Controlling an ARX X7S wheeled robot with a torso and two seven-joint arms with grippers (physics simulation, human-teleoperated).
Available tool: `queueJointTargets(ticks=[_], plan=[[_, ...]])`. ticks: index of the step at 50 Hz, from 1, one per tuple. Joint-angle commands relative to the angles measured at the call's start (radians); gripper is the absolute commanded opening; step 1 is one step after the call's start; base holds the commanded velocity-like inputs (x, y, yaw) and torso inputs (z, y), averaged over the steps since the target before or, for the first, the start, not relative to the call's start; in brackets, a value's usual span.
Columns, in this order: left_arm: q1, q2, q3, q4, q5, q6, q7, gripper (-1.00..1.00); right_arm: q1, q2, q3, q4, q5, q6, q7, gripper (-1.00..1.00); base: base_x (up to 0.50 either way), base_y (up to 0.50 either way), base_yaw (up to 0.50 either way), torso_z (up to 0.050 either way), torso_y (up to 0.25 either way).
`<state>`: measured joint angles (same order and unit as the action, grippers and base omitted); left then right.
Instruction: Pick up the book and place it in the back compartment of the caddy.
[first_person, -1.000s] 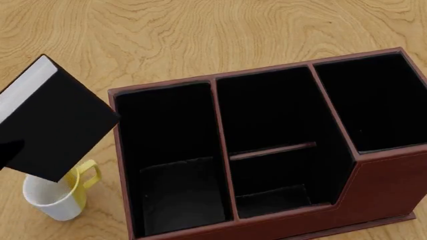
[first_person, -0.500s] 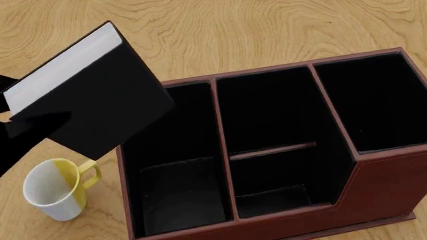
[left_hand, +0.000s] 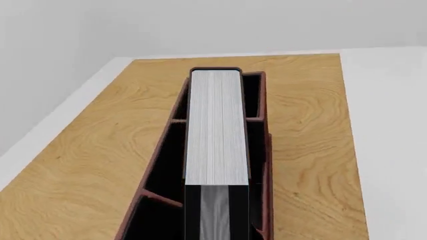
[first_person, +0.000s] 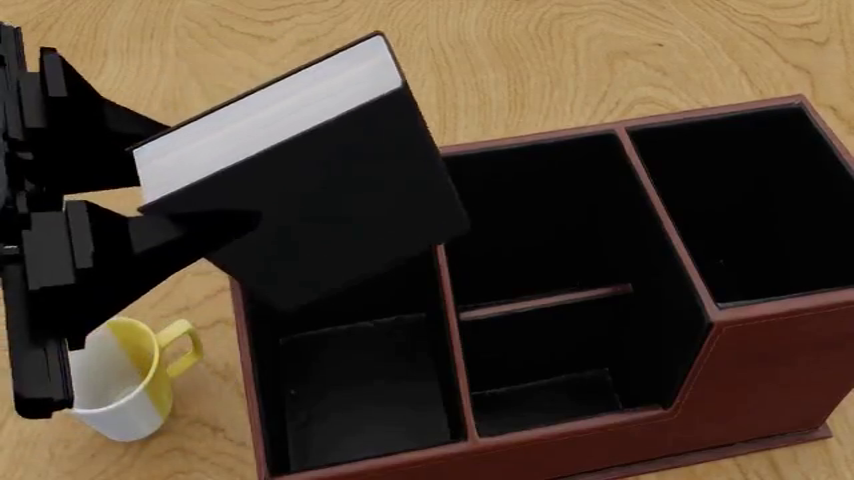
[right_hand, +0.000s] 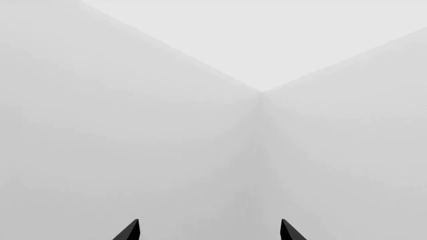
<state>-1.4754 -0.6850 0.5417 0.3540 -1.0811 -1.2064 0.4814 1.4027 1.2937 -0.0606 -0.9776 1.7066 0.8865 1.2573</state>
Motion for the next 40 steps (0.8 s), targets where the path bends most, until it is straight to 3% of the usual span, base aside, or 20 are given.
queueJointTargets(ticks=[1,40], plan=[[-0.067,0.065,0.041,-0.047,0.028,0.007,0.021,-1.00,0.027,-0.013,-0.019,0.004,0.007,0.015,0.007,1.00,0.00,0.00,0.00,0.000,0.000],[-0.096,0.253,0.259,-0.284,0.246,0.218,0.194,-1.00,-0.058,0.005,0.037,0.000,-0.023,0.001,-0.014,1.00,0.00,0.00,0.00,0.000,0.001]])
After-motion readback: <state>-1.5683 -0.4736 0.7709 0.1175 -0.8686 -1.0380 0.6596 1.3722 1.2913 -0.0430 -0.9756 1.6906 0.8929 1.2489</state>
